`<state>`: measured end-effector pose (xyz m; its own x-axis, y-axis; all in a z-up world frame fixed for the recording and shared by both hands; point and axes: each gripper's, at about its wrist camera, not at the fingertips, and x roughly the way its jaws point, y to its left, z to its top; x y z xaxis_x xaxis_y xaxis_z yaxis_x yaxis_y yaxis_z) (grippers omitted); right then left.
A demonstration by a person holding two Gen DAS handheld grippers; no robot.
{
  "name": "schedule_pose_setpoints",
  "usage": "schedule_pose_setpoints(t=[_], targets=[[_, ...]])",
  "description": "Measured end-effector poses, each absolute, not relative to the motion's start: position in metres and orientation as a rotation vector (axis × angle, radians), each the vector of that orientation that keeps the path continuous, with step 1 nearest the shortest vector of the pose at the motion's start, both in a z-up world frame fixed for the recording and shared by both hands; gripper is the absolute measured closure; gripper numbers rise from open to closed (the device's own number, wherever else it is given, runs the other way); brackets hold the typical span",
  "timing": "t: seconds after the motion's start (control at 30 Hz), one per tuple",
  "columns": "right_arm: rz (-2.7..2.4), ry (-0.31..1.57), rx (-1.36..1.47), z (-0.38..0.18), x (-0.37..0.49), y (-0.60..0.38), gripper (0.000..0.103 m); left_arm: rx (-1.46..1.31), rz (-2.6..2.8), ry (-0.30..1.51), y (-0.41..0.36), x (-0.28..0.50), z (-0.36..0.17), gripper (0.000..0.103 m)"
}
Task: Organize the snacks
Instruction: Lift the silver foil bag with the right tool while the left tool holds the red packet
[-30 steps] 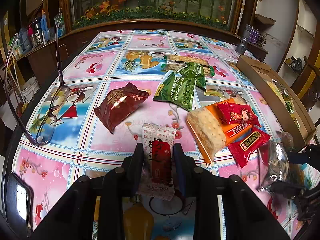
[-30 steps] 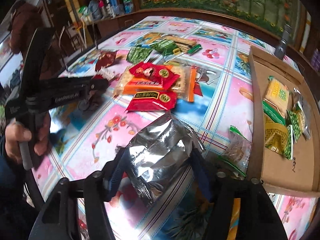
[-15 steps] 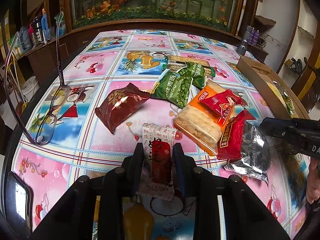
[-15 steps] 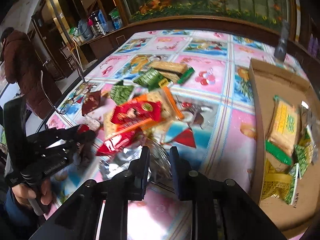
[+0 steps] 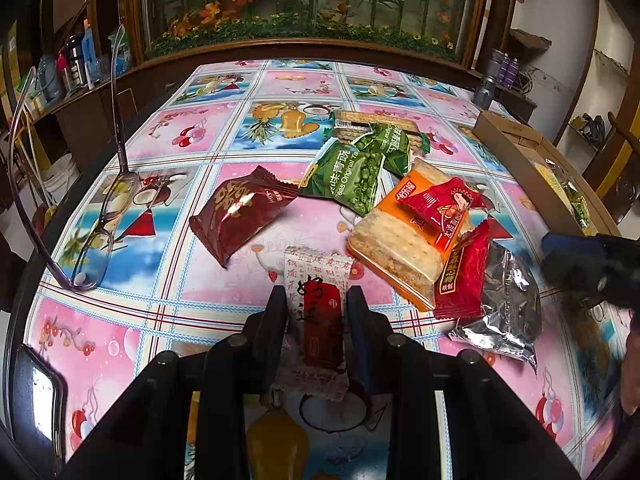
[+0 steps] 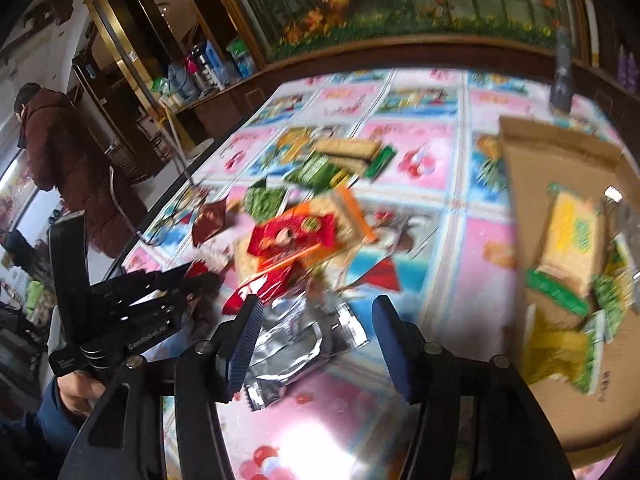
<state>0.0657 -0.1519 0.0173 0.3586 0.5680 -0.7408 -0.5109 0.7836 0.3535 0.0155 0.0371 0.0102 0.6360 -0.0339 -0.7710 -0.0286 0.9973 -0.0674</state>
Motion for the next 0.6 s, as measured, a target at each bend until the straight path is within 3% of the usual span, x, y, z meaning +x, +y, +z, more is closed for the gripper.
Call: schedule_pose_setpoints(t=[0.07,0.13,0.17,0.47,0.6], targets=[[0.727,0.952,0.000,0.017,0.060,-0.141,0.041,-0.080,-0.005,0.882,0.037,0.015,0.010,0.075],[0.738,0.932,-0.061,0.015,0.055,-0.134,0.012,-0.080,-0.005,0.882,0.037,0.015,0.010,0.075],[0.740,0.925,-0.101,0.013,0.052,-0.129,0.008,-0.079,-0.005,0.882,0.037,0.015,0.010,0.075],[0.714,0.884,-0.379,-0.009,0.039,-0.096,0.011,-0.068,-0.010,0.882,0.034,0.015,0.010,0.075],[0.707,0.912,-0.314,-0.013,0.049,-0.107,0.033,-0.069,-0.018,0.882,0.033,0.015,0.010,0.075]])
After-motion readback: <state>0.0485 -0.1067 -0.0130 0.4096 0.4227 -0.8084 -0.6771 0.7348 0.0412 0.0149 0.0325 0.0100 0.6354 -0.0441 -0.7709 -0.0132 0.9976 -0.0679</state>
